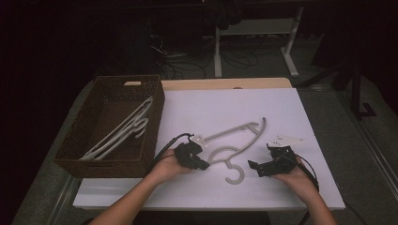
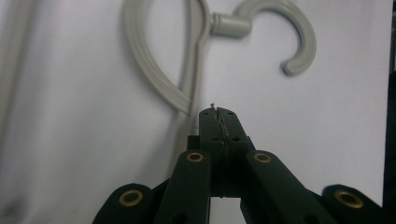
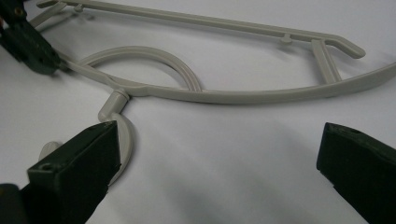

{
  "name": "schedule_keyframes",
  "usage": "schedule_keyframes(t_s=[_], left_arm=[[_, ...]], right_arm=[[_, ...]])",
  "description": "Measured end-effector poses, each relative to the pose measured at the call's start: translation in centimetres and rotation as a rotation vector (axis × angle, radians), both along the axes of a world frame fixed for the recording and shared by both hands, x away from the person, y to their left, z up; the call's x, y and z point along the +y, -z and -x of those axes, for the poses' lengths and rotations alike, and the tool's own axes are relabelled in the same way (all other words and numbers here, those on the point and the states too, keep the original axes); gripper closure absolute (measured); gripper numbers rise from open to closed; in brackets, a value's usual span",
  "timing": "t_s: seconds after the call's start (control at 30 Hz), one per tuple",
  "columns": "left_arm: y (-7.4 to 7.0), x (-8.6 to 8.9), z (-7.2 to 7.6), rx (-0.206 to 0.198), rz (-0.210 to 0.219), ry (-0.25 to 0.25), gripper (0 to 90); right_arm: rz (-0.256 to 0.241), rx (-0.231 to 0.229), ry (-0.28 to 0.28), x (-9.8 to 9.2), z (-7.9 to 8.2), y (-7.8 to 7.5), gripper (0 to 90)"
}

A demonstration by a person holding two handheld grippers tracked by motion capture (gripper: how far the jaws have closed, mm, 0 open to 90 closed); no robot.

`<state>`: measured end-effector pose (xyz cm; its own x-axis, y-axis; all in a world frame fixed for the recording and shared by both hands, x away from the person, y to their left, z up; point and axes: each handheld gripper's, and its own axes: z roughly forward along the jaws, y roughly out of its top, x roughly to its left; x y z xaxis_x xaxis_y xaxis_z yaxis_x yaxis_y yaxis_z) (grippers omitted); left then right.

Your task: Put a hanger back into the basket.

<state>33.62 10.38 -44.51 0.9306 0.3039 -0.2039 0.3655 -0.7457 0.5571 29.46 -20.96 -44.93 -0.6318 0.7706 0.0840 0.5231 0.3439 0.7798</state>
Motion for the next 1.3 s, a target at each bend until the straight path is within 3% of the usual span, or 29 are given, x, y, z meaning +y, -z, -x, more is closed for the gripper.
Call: schedule_keyframes(t_s=[0.13,0.2,0.43,0.6,0.87,1.03,1.3], left_arm=[[-0.4,0.4,0.3,-0.007,0.046,0.011,90.0],[-0.9,0.7,0.4,-0.023,0.078,0.010,85.9],[-2.1,2.2,0.4,-0.089,0.175,-0.016,57.4],[-2.4,3.1,0.4,-0.108,0.213,-0.037,38.3],[-2.2,3.4,0.0,-0.122,0.223,-0.046,15.2],[-2.1,3.6,-0.2,-0.123,0.235,-0.051,12.1],[-2.0,3.5,-0.1,-0.129,0.237,-0.054,6.2]], right_arm=[[-0.003,-0.002,0.008,-0.2,0.0,-0.2,0.0],[-0.005,-0.001,0.018,-0.3,0.0,-0.3,0.0],[0.022,0.022,0.020,0.0,-0.6,-1.4,0.0],[0.032,0.077,0.011,0.7,-2.0,-2.3,1.0],[0.042,0.091,0.036,1.6,-5.9,-4.0,19.0],[0.060,0.102,0.046,1.9,-8.4,-4.6,33.2],[0.082,0.142,0.083,2.1,-12.2,-3.9,67.3]])
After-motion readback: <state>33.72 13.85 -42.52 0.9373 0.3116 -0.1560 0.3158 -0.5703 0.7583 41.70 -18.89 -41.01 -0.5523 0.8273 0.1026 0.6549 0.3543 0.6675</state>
